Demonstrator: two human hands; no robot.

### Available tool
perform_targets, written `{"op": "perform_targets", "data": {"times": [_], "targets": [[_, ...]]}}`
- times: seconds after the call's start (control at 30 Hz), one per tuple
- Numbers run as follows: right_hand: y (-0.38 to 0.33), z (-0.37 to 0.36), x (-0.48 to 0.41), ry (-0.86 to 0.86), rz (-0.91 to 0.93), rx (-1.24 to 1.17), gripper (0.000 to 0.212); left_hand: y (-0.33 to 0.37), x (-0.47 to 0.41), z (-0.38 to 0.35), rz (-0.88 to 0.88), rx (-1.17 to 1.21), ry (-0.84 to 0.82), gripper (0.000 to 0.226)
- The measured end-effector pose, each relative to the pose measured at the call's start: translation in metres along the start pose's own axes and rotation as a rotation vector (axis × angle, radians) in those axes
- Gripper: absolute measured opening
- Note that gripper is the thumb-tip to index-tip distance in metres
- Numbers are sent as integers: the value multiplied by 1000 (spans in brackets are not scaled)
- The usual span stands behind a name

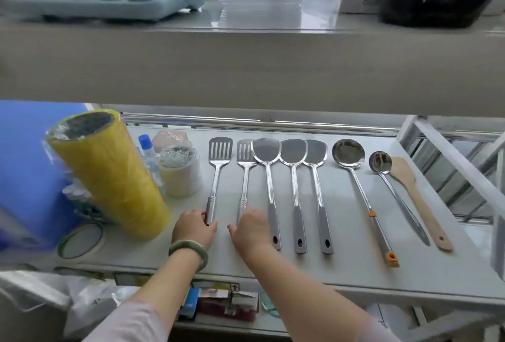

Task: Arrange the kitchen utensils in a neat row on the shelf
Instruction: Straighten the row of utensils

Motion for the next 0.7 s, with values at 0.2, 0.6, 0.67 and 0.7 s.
{"op": "perform_targets", "data": {"times": [0.2, 0.6, 0.67, 0.7], "targets": [[-2, -6, -1, 4, -28, 7, 41, -6, -9, 3, -11, -14, 6, 38], [58, 45, -6, 237, -162, 29, 34, 28, 6, -3, -151, -49, 47, 51], [67, 46, -8, 193, -193, 31, 30, 38, 12, -20, -170, -47, -21, 54], [67, 45, -9, 175, -179, 44, 29, 42, 14, -27, -180, -60, -53, 55]]}}
Point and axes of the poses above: each hand's wrist, its own x-axis away from the middle knuckle, its own z-axis out of the back of the hand, y = z × x, the point moved 8 cm from there along -x, towards the middle knuckle, and after that the axes turned 1 degree about -x, right-handed, at the moved point
